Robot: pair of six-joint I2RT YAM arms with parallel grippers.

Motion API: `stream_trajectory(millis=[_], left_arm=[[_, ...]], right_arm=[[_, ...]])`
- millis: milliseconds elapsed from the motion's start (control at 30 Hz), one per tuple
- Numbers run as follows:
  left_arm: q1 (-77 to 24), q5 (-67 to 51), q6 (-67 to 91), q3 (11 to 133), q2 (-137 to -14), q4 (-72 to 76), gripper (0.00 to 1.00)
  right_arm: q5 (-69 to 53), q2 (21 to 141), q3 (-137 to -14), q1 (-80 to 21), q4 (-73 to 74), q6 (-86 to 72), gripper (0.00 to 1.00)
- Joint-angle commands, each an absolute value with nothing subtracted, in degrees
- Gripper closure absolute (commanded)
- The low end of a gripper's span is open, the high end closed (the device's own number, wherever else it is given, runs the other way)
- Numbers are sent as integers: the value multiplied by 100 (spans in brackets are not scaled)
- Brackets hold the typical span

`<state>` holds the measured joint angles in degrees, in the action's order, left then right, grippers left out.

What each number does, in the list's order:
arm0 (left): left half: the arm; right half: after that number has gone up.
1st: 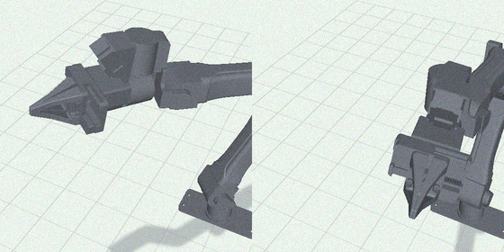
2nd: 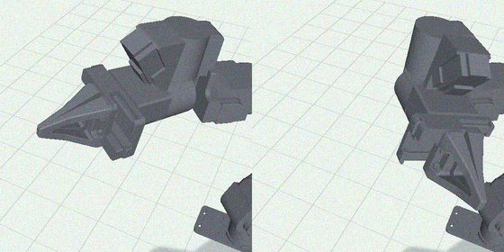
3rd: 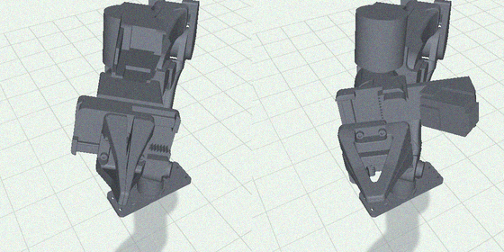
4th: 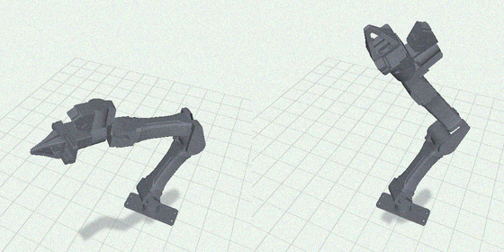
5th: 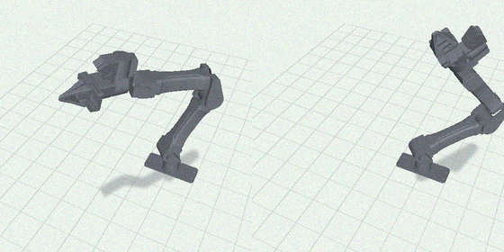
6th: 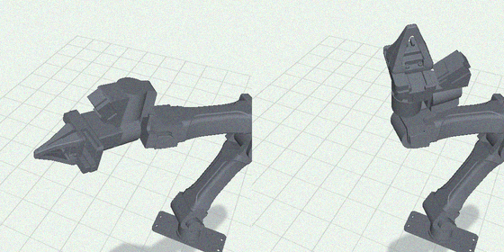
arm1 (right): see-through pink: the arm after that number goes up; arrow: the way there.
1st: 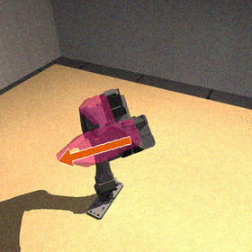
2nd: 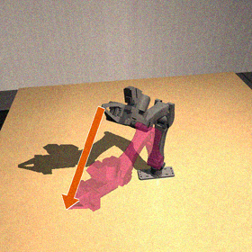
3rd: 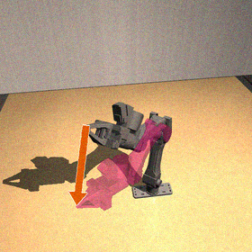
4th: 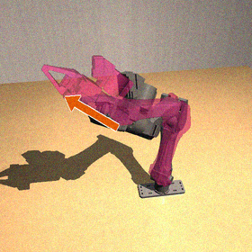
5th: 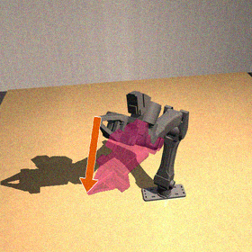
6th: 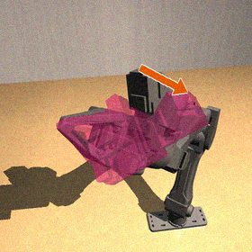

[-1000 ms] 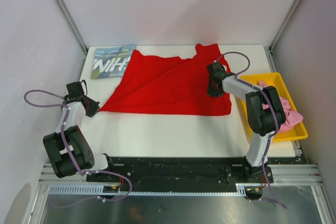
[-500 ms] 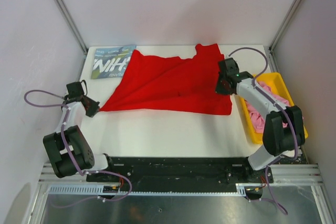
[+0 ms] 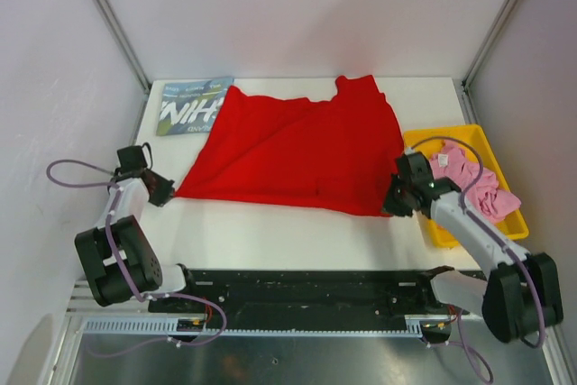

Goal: Fold and stack the t-shirts
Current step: Flatten out the tshirt

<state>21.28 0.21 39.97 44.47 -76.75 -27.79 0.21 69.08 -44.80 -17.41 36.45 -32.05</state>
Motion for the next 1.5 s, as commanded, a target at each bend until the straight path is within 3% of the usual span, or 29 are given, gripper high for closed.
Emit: stream_trajectory(millis=[0, 100, 200, 600, 1467], left_arm=[[2160, -130, 3803, 4324, -7413, -2728, 84], [2157, -302, 3733, 4269, -7270, -2645, 54], [2155, -426, 3675, 4224, -7089, -2615, 43], [1720, 130, 4091, 3957, -7172, -2621, 61], [1313, 1034, 4763, 4202, -8078, -2596, 66]], right_arm=[[-438, 6045, -3604, -1925, 3799, -3767, 94], [-569, 5757, -3067, -2035, 3581, -4040, 88], [-641, 5739, -2859, -2058, 3386, -4159, 85], [-633, 5816, -2821, -2074, 3188, -4044, 82], [-733, 5888, -2821, -1982, 3076, -3774, 83]])
